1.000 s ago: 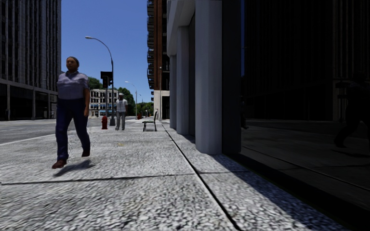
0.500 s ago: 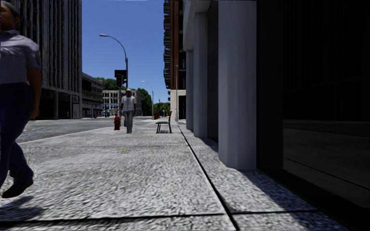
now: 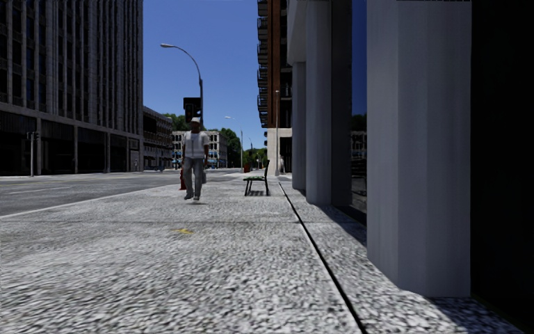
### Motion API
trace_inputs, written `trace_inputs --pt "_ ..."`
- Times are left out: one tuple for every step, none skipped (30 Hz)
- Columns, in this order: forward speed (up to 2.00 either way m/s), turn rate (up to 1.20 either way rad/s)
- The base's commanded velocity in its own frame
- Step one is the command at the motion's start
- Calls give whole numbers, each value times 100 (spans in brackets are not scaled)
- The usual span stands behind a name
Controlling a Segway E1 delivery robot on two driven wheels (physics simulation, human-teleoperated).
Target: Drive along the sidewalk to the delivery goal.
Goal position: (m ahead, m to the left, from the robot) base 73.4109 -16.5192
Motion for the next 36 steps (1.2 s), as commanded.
trace_inputs --pt "200 0" --pt "200 0" --pt "200 0" --pt "200 0" --pt "200 0" --pt "200 0" --pt "200 0" --pt "200 0" --pt "200 0" --pt "200 0" --pt "200 0" --pt "200 0" --pt "200 0" --pt "200 0" --pt "200 0" --pt "200 0" --pt "200 0" --pt "200 0" --pt "200 0" --pt "200 0" --pt "200 0" --pt "200 0" --pt "200 0" --pt "200 0" --pt "200 0" --pt "200 0" --pt "200 0" --pt "200 0" --pt "200 0" --pt "200 0" --pt "200 0" --pt "200 0" --pt "200 0" --pt "200 8" --pt "200 21" --pt "200 51"
